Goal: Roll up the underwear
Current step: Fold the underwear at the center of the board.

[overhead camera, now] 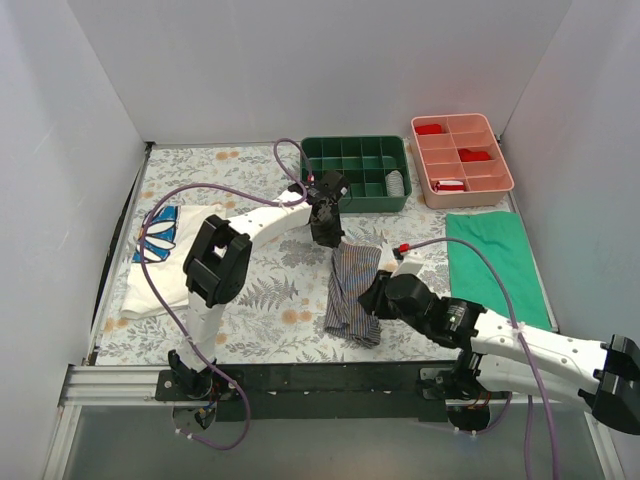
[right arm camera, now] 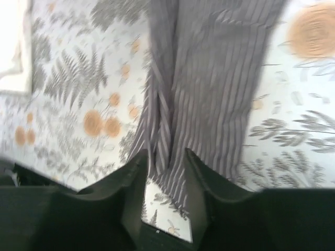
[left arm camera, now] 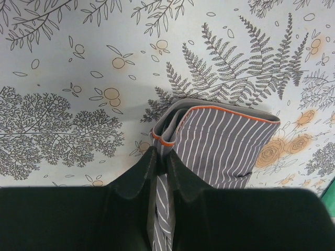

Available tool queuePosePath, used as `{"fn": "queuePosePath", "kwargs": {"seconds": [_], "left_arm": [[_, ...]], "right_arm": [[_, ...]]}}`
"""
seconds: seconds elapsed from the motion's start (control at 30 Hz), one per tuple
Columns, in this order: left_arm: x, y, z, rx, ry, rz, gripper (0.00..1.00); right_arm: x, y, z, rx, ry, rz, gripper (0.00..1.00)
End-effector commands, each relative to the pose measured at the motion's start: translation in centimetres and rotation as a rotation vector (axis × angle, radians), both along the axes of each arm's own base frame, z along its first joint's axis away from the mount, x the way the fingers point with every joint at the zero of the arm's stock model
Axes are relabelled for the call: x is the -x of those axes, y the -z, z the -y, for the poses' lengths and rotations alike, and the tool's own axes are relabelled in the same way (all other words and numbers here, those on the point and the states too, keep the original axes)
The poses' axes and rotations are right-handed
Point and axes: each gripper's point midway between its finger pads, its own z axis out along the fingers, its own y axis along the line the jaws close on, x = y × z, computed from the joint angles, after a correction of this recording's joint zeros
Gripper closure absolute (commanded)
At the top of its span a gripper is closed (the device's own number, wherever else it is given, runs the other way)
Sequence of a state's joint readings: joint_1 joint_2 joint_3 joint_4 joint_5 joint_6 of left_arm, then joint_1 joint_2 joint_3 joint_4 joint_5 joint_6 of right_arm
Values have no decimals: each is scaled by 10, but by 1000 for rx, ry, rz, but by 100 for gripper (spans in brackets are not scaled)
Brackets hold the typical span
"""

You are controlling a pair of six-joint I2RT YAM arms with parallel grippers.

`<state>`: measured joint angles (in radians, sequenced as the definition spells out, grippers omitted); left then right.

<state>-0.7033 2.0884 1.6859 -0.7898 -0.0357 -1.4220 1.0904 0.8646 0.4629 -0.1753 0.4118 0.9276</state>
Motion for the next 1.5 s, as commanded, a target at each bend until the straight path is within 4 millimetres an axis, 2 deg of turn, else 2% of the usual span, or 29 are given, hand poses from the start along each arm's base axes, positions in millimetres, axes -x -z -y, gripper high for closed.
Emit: {"fn": "queuePosePath", "kwargs": {"seconds": [0.0, 0.1, 0.2, 0.27, 0.33, 0.67, 0.87, 0.9, 0.97, 1.3, 1.47], "left_arm": [[-6, -17, 8, 20, -6, 36, 100], [-5, -15, 10, 23, 1, 32, 100], [-6, -18, 13, 31, 3, 35, 100], [-6, -19, 14, 35, 6, 35, 100], [-7, -20, 18, 44, 15, 35, 100], [-6, -25, 24, 63, 24, 35, 100], [-5, -27, 36, 80, 39, 37, 100], [-3, -31, 43, 106, 55, 26, 100], [-2, -29, 47, 108, 61, 20, 100], [4, -26, 70, 130, 90, 8, 100], [5, -40, 93, 188, 111, 14, 100]], "right_arm": [[-31, 9, 56, 210, 230, -10, 73], [-50, 19, 64, 235, 251, -39, 85], [-69, 27, 72, 256, 282, -54, 88], [-82, 29, 76, 250, 293, -51, 89], [-86, 39, 74, 264, 264, -77, 89], [-120, 56, 58, 237, 199, -109, 88], [-124, 71, 52, 236, 176, -147, 87], [-124, 76, 53, 247, 177, -162, 87], [-129, 75, 49, 224, 178, -148, 87], [-129, 86, 49, 212, 168, -165, 86], [-128, 87, 52, 210, 180, -165, 85]]}}
